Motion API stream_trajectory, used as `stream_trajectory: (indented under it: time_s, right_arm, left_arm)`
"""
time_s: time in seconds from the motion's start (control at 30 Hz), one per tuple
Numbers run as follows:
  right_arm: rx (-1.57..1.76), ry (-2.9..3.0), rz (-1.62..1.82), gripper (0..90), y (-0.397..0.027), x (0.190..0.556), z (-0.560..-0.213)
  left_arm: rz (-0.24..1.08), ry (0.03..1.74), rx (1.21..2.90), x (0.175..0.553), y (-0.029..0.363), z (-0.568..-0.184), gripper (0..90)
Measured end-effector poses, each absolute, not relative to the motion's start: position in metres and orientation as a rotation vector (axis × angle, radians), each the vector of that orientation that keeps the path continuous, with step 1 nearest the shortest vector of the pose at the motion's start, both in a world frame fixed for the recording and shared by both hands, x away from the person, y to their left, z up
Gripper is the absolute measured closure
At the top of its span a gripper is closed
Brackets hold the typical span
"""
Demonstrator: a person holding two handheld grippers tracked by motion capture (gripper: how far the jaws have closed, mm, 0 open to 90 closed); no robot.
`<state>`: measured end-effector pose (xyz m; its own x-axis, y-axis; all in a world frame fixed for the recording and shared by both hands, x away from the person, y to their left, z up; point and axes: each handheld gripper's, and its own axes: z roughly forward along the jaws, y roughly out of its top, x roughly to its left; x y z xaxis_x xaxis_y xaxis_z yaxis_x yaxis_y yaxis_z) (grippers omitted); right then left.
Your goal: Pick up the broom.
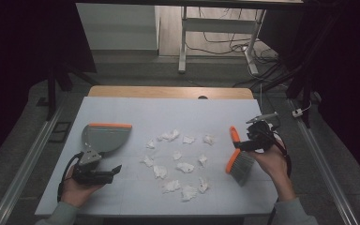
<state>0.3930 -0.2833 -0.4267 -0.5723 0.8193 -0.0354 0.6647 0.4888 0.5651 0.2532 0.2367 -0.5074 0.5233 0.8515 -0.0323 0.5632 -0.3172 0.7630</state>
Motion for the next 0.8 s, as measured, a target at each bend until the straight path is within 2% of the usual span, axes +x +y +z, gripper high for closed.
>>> stream_trajectory:
  time_s: [0.3, 0.53, 0.8]
  right_arm:
    - [1.414, 2.469, 0.557, 27.8, -0.281, 0.425, -0.452]
    - [1.471, 2.464, 0.462, 30.3, -0.279, 0.437, -0.467]
    - [1.545, 2.472, 0.393, 39.6, -0.278, 0.445, -0.484]
  left_arm:
    - [0.495, 1.142, 2.030, 0.253, 0.234, -0.508, 17.2]
    - [0.494, 1.133, 2.042, 0.254, 0.231, -0.509, 17.2]
    - [0.497, 1.132, 2.047, 0.255, 0.232, -0.509, 17.2]
